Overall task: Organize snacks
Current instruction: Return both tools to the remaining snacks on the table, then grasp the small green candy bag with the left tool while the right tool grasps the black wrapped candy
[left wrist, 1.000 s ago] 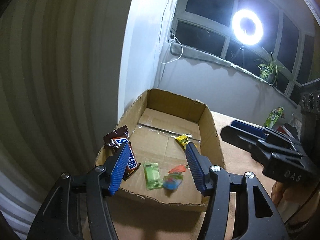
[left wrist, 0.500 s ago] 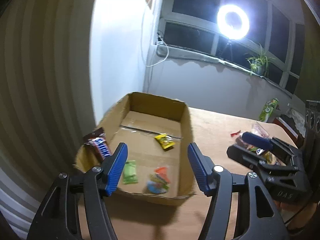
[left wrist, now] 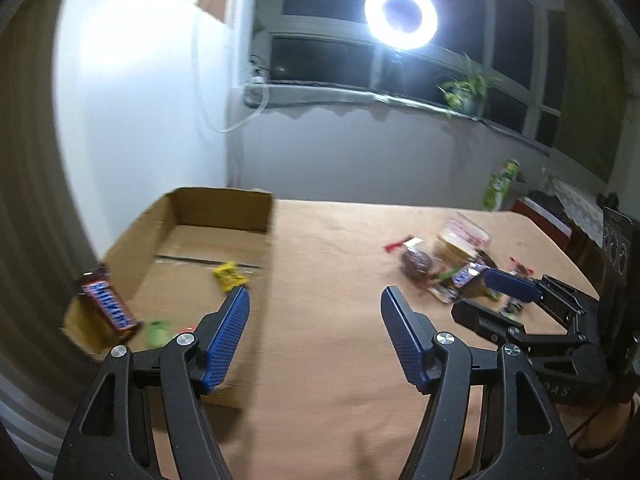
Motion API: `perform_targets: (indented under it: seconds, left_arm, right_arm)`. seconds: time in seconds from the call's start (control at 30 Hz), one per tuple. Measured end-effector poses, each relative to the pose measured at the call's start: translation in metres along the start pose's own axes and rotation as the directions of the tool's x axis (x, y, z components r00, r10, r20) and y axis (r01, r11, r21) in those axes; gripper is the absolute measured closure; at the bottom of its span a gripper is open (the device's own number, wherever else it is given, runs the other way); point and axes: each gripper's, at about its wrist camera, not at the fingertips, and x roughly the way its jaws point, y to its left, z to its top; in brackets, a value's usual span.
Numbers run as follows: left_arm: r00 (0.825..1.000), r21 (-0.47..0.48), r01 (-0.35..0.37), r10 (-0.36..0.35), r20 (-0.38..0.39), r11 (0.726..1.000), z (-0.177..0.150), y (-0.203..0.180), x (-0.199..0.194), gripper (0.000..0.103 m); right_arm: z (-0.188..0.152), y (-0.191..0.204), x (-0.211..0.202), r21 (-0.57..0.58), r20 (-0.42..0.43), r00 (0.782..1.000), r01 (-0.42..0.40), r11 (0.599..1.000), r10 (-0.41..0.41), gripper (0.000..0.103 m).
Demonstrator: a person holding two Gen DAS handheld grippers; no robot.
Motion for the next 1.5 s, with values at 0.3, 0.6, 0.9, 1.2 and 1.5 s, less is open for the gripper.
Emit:
perform_targets:
  seconds: [0.3, 0.6, 0.9, 1.2, 1.5]
  left_arm:
    - [0.994, 0.092, 0.089, -0.083, -0.067, 0.992, -0.005, -0.062, 0.022, 0.035]
    - [0.968, 0.175, 0.214, -0.184, -0.172, 0.961, -0.023, -0.13, 0.054, 0.035]
    - [0.931, 0.23, 0.316, -0.254, -0.261, 0.92, -0.043, -0.18, 0.085, 0.035]
    - [0.916, 0.224, 0.343, -0.273, -0.293, 0.912, -0.043, -0.191, 0.101, 0.035]
    - [0.925, 0.283, 0.327, -0.244, -0.291, 0.902, -0.042, -0.203, 0.106, 0.075]
  right_arm:
    - [-0.024, -0.078, -0.02, 0.099, -0.066, 0.993, 0.102, 0.99, -0.096, 0.029]
    - [-0.055, -0.144, -0.029, 0.194, -0.166, 0.981, 0.134, 0.972, -0.102, 0.029]
    - [-0.053, -0.156, -0.018, 0.167, -0.2, 0.98, 0.052, 0.985, -0.018, 0.037]
    - [-0.038, -0.142, 0.005, 0.047, -0.258, 0.966, 0.023, 0.999, -0.01, 0.062]
    - [-0.041, -0.147, -0.005, 0.083, -0.22, 0.975, -0.005, 0.997, 0.023, 0.085]
